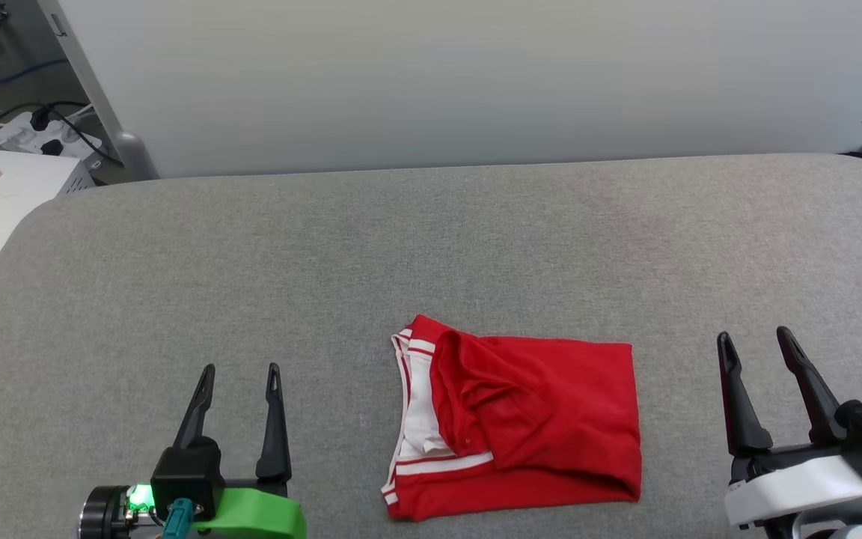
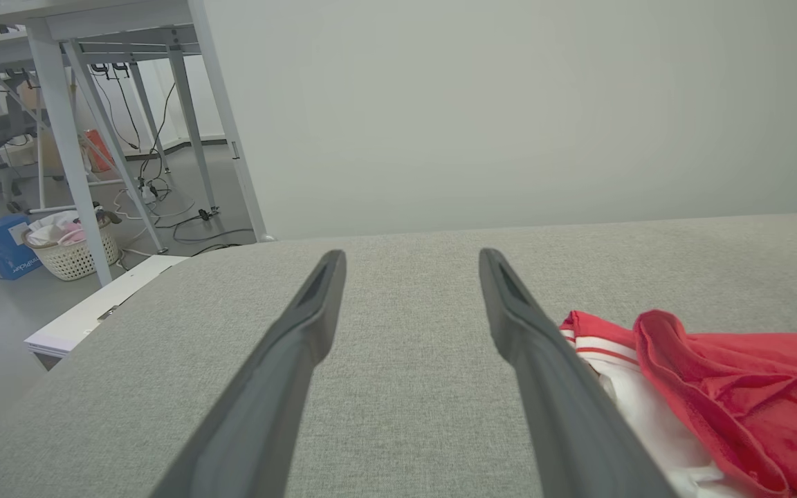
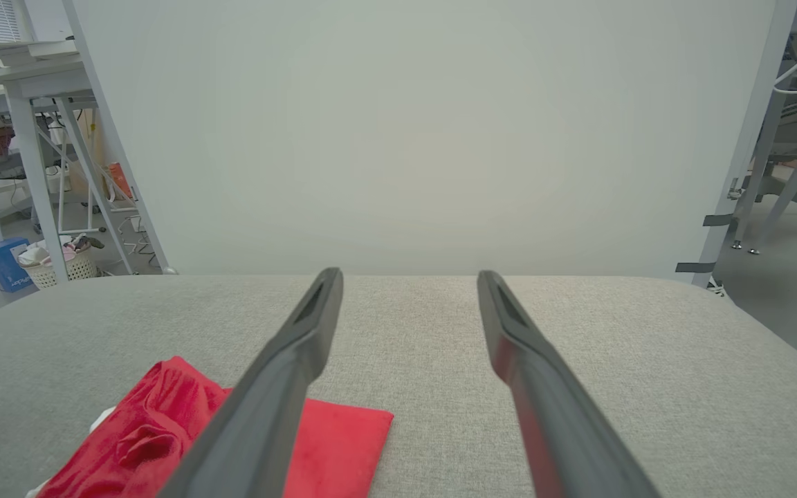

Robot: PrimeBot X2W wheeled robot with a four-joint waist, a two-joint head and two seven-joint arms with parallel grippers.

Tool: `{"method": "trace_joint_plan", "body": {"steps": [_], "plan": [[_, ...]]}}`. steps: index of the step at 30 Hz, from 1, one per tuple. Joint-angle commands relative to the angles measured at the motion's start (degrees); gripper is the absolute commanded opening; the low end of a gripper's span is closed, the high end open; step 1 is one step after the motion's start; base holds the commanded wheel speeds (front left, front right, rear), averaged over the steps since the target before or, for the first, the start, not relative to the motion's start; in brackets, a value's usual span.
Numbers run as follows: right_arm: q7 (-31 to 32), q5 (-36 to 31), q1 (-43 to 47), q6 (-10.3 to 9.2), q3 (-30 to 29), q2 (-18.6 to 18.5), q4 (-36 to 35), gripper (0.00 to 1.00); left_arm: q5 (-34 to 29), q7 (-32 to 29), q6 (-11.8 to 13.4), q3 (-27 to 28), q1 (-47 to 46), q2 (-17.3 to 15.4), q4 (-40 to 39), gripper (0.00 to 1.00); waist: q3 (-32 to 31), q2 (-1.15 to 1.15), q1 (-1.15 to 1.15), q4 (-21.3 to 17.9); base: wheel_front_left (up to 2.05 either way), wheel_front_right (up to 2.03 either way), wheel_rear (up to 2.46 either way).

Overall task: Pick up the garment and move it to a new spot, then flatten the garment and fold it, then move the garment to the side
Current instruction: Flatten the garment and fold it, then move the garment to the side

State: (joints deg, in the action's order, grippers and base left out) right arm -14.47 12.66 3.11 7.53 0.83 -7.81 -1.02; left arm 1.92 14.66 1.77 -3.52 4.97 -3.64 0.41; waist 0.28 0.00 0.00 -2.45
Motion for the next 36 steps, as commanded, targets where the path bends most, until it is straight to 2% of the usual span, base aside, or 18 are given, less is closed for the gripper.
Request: {"method": "trace_joint_plan", "body": {"steps": [1,17,23,27,31,36], "plan": [[-0.5,-0.3,1.0,-0.04,-0.3,0.5,-0.1,1.0,0.1,0.3,-0.2,0.2,1.1,0.0,0.2,1.0,-0.1,0.0,0.0,0.2,0.0,0.0,0.0],[-0.5,-1.5,2.6,-0.04,0.5,0.7,2.2,1.0,0.3,0.3,-0.3,0.5,1.8,0.3,1.9,1.0,-0.5,0.0,0.0,1.3,0.0,0.0,0.0],[-0.5,-1.9,-2.5,-0.04,1.2,-1.3,1.8,1.0,0.2,0.3,-0.4,0.6,1.4,0.3,2.0,1.0,0.1,0.0,0.0,1.2,0.0,0.0,0.0],[-0.4,-1.5,-8.3,-0.04,1.9,-5.1,2.8,1.0,0.2,0.3,-0.6,0.4,0.6,0.4,2.1,1.0,0.9,0.0,0.0,1.4,0.0,0.0,0.0],[6.1,1.9,-15.3,-0.04,4.1,-9.7,4.9,1.0,0.1,0.3,-0.7,0.3,-0.4,0.4,2.1,1.0,2.1,0.0,0.0,1.7,0.0,0.0,0.0],[23.7,11.1,-21.3,-0.04,9.8,-15.5,6.0,1.0,0.3,0.3,-0.6,0.2,-1.3,0.5,1.9,1.0,3.8,0.0,0.0,2.0,0.0,0.0,0.0]]}}
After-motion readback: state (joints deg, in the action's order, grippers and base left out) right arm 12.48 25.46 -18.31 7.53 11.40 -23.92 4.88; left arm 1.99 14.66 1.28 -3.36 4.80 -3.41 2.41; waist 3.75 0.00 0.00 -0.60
